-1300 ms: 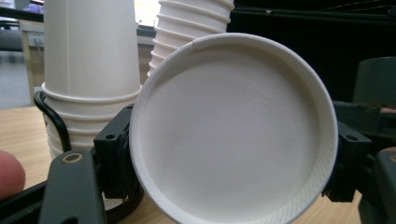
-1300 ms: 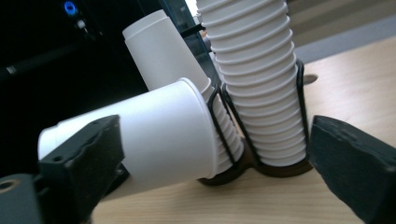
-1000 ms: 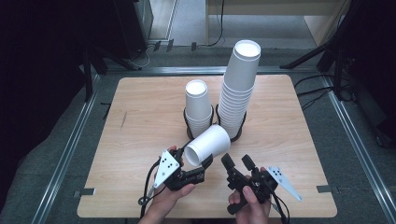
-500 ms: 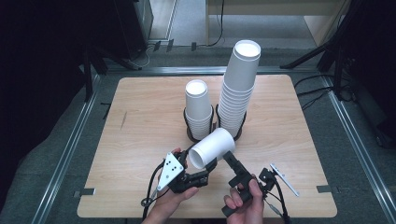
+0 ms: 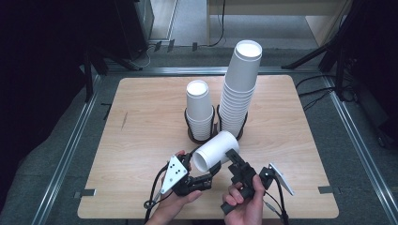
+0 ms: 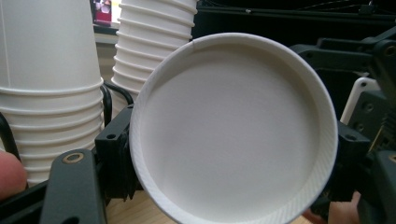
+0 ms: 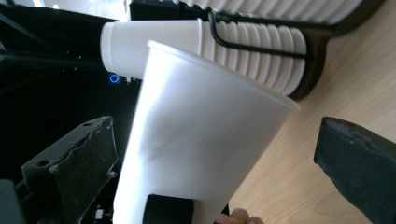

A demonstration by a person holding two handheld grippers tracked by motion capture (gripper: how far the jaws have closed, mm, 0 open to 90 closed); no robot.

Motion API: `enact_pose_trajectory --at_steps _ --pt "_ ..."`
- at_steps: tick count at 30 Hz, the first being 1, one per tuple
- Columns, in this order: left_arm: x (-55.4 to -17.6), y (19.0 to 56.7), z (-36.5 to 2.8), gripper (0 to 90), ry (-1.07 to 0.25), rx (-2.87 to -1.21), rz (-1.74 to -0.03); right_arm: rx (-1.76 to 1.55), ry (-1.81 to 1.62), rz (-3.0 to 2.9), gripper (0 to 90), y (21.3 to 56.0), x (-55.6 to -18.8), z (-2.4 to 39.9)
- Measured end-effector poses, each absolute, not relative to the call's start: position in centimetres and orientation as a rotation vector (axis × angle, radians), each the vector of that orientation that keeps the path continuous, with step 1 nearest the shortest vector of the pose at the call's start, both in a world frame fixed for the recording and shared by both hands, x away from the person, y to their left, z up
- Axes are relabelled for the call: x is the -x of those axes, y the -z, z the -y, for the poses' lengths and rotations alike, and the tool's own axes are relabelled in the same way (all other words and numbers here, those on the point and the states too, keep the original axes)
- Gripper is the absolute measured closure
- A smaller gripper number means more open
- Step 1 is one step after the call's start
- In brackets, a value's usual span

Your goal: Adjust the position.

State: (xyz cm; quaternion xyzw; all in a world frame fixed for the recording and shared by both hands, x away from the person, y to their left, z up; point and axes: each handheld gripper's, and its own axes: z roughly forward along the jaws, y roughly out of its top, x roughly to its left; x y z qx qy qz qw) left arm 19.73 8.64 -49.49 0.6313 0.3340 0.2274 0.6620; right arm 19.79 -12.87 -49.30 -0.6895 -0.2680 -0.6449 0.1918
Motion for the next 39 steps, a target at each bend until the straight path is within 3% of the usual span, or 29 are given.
enact_pose_trajectory --at_steps 36,39 --pt "-19.2 49.8 -7.5 23.9 -0.512 -1.468 -0.706 1.816 1.702 0.578 0.1 51.0 -22.6 11.5" --pt "-19.2 49.8 -7.6 23.9 -0.511 -1.469 -0.707 1.814 1.712 0.562 3.7 51.0 -22.7 11.5"
